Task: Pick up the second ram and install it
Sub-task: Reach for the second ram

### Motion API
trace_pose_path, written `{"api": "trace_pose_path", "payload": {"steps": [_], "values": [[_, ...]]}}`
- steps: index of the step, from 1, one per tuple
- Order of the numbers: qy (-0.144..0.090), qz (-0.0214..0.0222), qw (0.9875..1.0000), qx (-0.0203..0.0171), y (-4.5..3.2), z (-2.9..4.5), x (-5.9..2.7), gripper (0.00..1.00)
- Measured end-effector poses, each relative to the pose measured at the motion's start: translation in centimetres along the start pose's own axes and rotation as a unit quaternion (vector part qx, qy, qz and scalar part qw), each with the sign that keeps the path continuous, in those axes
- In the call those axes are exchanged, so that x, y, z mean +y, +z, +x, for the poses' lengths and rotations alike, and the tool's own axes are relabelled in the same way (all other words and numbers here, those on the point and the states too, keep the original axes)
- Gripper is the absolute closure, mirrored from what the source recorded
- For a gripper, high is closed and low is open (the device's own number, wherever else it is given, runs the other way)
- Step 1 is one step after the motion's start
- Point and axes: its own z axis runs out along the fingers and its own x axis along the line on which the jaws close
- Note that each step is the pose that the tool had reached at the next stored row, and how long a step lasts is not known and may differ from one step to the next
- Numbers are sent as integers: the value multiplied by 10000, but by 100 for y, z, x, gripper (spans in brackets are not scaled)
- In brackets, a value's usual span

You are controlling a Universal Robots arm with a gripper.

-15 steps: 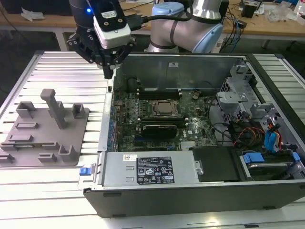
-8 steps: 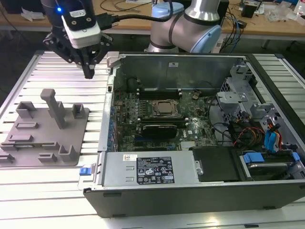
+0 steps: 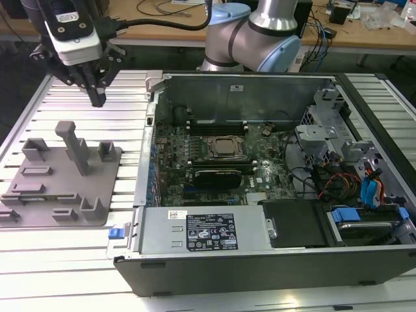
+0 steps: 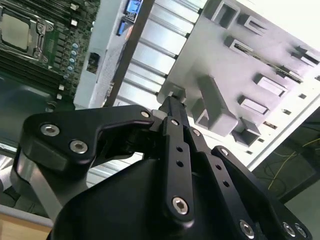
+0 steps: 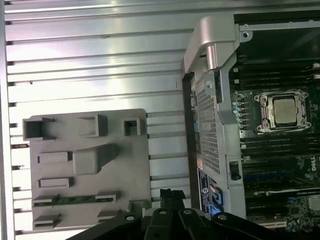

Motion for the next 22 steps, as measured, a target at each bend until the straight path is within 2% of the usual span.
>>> {"api": "trace_pose_path", "payload": {"steps": [5, 8, 17, 22], "values": [[0, 0, 10000, 0, 9, 148, -11, 92], [0, 0, 10000, 0, 25, 268, -29, 92], [0, 0, 10000, 0, 80, 469, -143, 92], [0, 0, 10000, 0, 104, 597, -174, 92]]}}
